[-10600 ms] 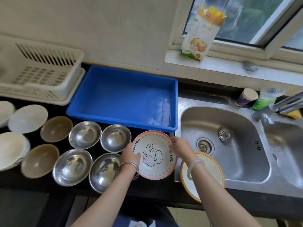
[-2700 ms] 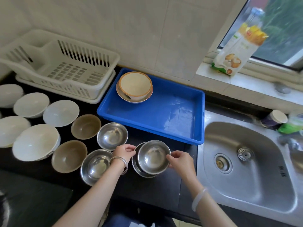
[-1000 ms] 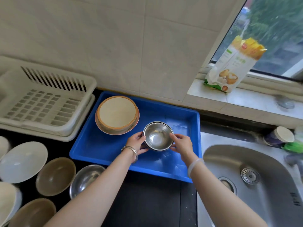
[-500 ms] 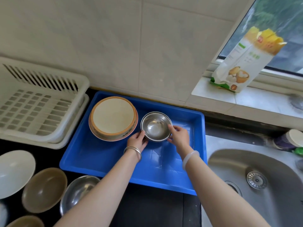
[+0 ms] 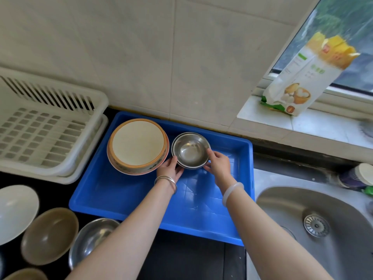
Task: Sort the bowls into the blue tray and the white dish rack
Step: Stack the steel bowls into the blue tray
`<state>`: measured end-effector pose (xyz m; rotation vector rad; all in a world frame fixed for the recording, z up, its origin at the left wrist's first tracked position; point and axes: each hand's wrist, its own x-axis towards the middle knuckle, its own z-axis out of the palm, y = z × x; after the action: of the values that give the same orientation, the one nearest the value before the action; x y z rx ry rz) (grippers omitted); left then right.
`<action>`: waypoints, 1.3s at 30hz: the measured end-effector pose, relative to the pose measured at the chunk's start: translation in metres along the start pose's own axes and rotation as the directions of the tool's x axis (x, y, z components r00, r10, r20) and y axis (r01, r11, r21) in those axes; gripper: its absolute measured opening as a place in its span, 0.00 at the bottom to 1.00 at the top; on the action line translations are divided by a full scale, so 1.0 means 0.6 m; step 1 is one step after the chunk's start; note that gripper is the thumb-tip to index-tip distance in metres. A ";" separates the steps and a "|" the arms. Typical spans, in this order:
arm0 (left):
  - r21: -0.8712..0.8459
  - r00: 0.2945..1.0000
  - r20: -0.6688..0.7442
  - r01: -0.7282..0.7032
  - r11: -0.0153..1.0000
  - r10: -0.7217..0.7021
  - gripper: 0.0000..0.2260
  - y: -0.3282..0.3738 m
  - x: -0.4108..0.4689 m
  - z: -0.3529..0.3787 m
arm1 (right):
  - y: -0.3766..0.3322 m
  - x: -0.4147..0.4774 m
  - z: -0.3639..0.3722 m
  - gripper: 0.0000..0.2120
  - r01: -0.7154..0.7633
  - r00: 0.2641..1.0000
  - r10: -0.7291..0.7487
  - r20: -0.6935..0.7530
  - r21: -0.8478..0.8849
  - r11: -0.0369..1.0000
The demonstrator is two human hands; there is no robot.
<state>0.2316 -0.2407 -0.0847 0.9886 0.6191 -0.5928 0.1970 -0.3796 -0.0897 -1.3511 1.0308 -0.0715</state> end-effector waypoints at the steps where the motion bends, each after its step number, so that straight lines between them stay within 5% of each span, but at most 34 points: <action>1: -0.006 1.000 0.001 0.004 1.000 -0.004 0.14 0.001 -0.001 0.000 | 0.000 -0.002 -0.001 0.15 -0.003 1.000 0.003 0.011 0.009 1.000; 11: 0.122 0.999 -0.006 -0.037 0.992 0.038 0.19 0.007 -0.062 -0.031 | 0.001 -0.087 -0.030 0.11 0.043 0.998 -0.042 0.050 -0.033 0.999; 19: 0.465 0.964 -0.023 -0.225 0.856 0.266 0.14 0.011 -0.204 -0.150 | 0.044 -0.246 -0.031 0.09 0.150 0.963 -0.111 0.245 -0.151 0.977; 27: 0.652 0.850 -0.188 -0.267 0.710 0.492 0.10 -0.040 -0.330 -0.345 | 0.180 -0.344 0.046 0.08 0.231 0.876 0.012 0.482 -0.440 0.868; 31: 0.717 0.714 -0.330 -0.236 0.656 0.618 0.12 -0.071 -0.372 -0.418 | 0.212 -0.356 0.102 0.14 0.319 0.850 0.034 0.526 -0.564 0.762; 35: 0.787 0.585 -0.422 -0.143 0.601 0.692 0.14 -0.097 -0.396 -0.469 | 0.214 -0.358 0.150 0.16 0.237 0.870 0.074 0.487 -0.546 0.804; 39: 0.637 0.585 -0.555 -0.158 0.755 0.591 0.15 -0.111 -0.400 -0.496 | 0.202 -0.369 0.169 0.05 0.165 0.891 0.070 0.450 -0.463 0.871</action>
<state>-0.0395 0.0369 -0.0745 1.8888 0.9306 0.1121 0.0718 -0.1384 -0.0771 -1.7487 0.6259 0.4865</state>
